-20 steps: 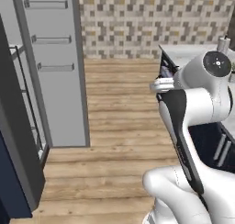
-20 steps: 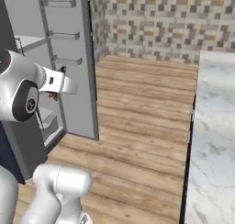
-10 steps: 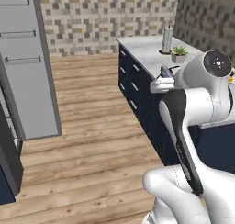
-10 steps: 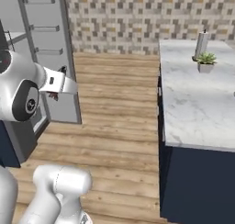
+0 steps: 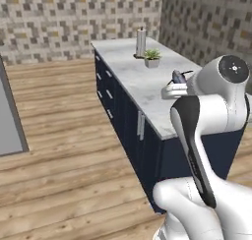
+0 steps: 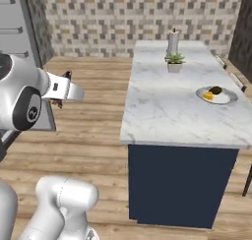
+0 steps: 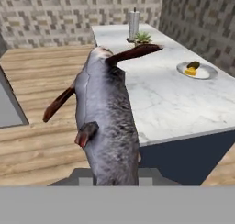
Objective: Take the cheese, fish, and avocado from the fridge and place them on the plate on the dining counter to create an appetizer plate.
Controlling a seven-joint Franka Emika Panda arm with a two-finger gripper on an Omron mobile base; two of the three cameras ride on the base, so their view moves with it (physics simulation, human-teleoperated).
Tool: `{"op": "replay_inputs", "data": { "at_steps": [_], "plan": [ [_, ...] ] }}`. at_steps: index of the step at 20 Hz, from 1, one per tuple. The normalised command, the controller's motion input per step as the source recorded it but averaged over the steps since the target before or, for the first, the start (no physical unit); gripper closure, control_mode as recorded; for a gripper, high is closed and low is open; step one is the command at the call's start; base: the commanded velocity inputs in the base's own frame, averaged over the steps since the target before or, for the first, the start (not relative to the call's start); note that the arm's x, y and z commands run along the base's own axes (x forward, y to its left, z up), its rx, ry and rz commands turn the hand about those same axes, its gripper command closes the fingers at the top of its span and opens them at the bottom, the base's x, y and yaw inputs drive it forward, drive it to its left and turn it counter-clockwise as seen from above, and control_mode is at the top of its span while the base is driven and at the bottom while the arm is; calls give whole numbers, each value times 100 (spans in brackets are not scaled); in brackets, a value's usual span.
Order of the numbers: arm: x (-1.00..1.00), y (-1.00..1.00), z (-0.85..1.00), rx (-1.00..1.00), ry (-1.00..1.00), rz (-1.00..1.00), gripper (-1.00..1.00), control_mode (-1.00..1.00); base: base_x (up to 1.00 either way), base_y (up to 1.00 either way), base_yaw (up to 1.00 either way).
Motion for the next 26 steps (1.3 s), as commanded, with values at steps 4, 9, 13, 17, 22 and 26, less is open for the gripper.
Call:
{"op": "replay_inputs", "data": {
  "at_steps": [4,9,13,17,22,26],
  "plan": [
    [0,0,0,0,0,0,100,100,0,-100,-14],
    [0,0,0,0,0,0,100,100,0,-100,-12],
    [0,0,0,0,0,0,100,100,0,-100,-13],
    [0,0,0,0,0,0,100,100,0,-100,-12],
    [0,0,0,0,0,0,100,100,0,-100,-12],
    [0,0,0,0,0,0,100,100,0,-100,-9]
  ]
}}
